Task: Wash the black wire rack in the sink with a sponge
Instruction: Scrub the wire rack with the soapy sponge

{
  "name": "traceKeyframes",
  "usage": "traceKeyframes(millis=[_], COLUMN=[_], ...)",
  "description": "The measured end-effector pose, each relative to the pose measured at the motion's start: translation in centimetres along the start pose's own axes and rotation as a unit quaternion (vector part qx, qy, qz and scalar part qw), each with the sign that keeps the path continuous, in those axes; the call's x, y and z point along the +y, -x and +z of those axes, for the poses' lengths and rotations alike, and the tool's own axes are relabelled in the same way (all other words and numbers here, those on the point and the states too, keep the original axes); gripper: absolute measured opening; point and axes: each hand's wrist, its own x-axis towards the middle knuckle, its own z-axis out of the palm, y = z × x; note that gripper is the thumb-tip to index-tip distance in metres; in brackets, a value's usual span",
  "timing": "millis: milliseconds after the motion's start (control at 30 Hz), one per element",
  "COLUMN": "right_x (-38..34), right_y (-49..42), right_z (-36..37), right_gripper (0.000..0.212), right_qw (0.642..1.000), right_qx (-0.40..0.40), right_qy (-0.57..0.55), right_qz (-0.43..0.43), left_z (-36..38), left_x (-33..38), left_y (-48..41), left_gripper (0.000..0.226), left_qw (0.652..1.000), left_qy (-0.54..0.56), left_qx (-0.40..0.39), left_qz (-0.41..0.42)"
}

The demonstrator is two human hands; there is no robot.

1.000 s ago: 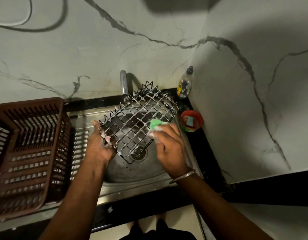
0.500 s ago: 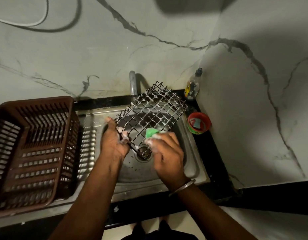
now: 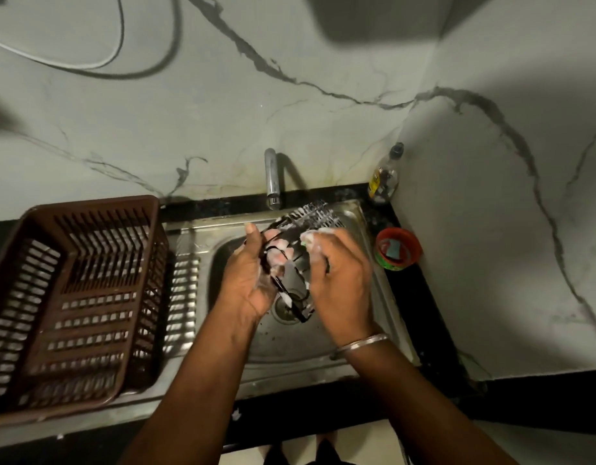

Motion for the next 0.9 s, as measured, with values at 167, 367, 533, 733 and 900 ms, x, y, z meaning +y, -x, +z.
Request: traceKeyframes(millis=[167,367,533,733,900], right_x=[-1.2,-0.6,0.9,2.0,2.2], right_y=[-0.8,-0.8,0.8,2.4,2.9], right_z=[1.6,2.1,1.2,0.1,-0.2], right_gripper=[0.023,0.024,0.022,0.024,0.024], right_qw=[0.996,0.997,0.996,0.991,0.988], right_qx=[-0.014,-0.049,-0.052,-0.070,-0.066], right_qy=[0.076,0.058,0.041,-0.005,-0.001], right_qz=[-0.041,-0.034,-0.066,-0.114,-0.140], left_z=[0.9,1.6,1.1,1.0,1.7], left_x=[-0.8,-1.0,0.4,0.9,1.1], left_y=[1.2,1.5,1.7,2.1,2.6], left_gripper=[0.065,0.051,0.048,0.047,0.046], left_qw=[0.999,1.000,0.999,0.992,0.988], left_qy=[-0.016,0.008,0.045,0.116,0.139], left_qx=[-0.025,-0.013,0.004,0.049,0.068], left_qz=[0.020,0.006,-0.006,-0.025,-0.031])
